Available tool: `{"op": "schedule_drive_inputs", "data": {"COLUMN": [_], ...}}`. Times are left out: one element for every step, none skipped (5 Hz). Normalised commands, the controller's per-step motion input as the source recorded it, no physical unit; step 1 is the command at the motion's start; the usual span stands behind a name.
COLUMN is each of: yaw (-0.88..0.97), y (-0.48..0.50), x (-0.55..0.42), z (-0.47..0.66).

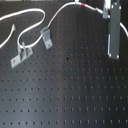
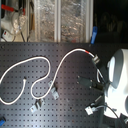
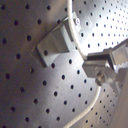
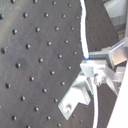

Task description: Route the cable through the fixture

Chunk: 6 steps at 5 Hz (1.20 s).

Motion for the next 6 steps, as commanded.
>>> {"op": "schedule_drive_inputs", "data": {"yaw": [0.0, 0.0, -0.18, -0.53, -0.46, 0.0], "y": [0.21, 0.049, 0.188, 0.108, 0.112, 0.018], "x": [-0.048, 0.008, 0.006, 0.015, -0.048, -0.001], "z": [0.24, 0.04, 0.22, 0.24, 0.22, 0.05]}}
